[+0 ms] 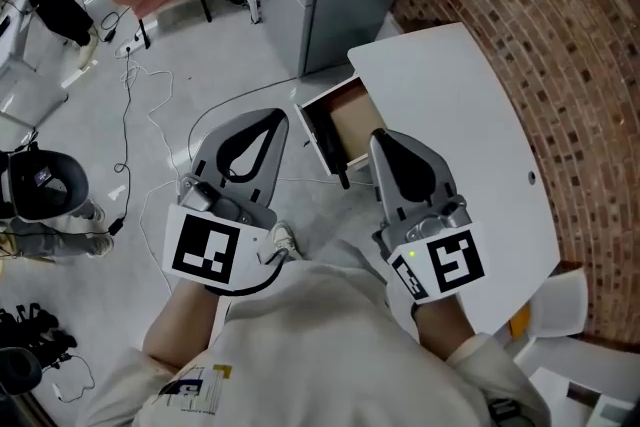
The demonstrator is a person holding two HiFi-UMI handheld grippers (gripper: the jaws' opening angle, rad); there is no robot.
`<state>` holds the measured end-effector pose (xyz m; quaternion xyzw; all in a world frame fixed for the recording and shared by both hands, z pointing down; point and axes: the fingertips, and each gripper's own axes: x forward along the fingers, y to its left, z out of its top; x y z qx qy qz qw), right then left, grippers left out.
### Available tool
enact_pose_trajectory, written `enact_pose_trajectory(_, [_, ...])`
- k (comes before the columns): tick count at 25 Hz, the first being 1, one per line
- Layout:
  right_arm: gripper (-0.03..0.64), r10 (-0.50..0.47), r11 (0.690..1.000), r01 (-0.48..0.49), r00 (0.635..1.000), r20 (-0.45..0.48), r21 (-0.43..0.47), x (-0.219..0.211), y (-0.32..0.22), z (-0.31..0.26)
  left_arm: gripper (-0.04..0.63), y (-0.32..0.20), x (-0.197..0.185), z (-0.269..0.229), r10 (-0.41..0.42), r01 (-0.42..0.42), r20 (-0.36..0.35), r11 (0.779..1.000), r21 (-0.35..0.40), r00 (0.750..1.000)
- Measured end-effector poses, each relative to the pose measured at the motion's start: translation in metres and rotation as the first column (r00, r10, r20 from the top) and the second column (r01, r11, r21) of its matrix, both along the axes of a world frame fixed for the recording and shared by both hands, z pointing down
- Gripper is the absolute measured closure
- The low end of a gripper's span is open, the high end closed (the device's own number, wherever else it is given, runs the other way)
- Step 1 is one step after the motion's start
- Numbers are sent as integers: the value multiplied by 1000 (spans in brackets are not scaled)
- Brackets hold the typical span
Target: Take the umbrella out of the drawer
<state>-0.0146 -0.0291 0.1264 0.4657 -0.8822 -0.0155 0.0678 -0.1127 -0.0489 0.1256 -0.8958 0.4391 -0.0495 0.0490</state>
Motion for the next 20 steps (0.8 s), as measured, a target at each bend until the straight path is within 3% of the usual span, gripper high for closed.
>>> enact_pose_trajectory(15, [607, -33, 992, 35, 999, 20, -120, 43, -65, 51, 588, -57, 39, 28, -46, 49, 39, 996, -73, 998])
enact_pose_trajectory(20, [607, -57, 984, 51, 998, -32, -173, 44, -78, 85, 588, -75, 43, 58, -62, 68, 51, 991, -112, 997])
